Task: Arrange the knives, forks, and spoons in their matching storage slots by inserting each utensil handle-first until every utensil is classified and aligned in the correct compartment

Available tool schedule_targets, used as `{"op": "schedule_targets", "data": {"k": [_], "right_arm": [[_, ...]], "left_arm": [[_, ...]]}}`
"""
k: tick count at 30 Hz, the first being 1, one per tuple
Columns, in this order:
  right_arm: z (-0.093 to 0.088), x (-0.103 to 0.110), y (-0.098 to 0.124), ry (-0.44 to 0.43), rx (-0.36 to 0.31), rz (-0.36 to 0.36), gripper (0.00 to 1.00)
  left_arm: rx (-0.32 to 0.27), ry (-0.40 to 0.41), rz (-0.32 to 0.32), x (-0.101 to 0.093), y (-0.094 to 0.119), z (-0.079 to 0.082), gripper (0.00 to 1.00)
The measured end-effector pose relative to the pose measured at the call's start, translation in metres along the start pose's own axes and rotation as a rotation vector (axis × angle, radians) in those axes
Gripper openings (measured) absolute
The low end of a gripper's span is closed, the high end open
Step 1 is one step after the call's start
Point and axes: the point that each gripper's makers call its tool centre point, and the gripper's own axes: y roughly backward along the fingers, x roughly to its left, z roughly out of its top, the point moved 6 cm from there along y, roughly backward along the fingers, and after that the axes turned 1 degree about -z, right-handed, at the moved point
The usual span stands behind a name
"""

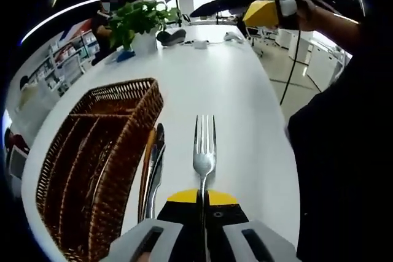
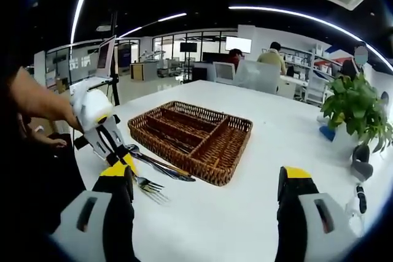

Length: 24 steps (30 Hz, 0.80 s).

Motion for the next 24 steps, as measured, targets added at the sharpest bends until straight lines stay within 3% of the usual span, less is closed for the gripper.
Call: {"op": "schedule_targets", "data": {"k": [15, 24], "right_arm": [[0.007, -0.004, 0.004, 0.003, -0.008, 0.001, 0.99], [0.008, -0.001, 0.005, 0.004, -0.012, 0.009, 0.99]], "left_arm": [[0.031, -0.05, -0.082, 0.0, 0.05, 0.037, 0.0], [0.035, -0.101, -0.068, 0.006, 0.069, 0.051, 0.0]]}}
